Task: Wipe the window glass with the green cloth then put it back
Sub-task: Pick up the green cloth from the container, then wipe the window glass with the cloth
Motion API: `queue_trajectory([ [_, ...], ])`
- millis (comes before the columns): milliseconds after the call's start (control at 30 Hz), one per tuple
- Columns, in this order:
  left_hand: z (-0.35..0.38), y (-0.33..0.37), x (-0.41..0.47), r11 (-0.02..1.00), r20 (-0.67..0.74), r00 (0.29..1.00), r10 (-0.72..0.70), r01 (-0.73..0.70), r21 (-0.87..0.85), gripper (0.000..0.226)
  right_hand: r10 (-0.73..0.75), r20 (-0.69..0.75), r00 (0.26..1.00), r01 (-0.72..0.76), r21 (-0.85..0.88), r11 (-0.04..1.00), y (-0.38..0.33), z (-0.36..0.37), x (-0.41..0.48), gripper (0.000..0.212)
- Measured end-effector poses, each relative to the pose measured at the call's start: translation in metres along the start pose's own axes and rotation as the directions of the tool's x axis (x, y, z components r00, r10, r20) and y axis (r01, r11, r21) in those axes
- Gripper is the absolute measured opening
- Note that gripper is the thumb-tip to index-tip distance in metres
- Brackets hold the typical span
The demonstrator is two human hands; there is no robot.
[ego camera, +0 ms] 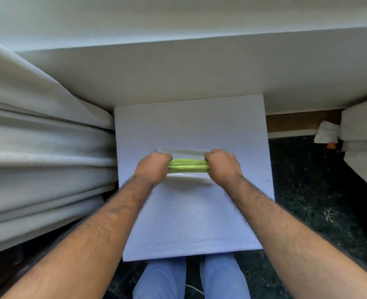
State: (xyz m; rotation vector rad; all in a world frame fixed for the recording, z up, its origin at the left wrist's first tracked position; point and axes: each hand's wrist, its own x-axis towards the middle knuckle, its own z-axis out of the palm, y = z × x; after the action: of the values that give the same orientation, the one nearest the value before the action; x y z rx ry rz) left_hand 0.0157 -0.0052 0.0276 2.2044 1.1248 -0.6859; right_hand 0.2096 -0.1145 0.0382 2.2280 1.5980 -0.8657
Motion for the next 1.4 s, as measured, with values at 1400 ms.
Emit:
queue_trajectory([
  [1400, -0.700, 0.153, -0.412, 0.872, -0.995, -0.071, -0.067, -0.488, -0.024, 0.043, -0.240, -0.933, 0.267, 0.343, -0.141, 0.929, -0.074, -0.736, -0.344, 0.020],
])
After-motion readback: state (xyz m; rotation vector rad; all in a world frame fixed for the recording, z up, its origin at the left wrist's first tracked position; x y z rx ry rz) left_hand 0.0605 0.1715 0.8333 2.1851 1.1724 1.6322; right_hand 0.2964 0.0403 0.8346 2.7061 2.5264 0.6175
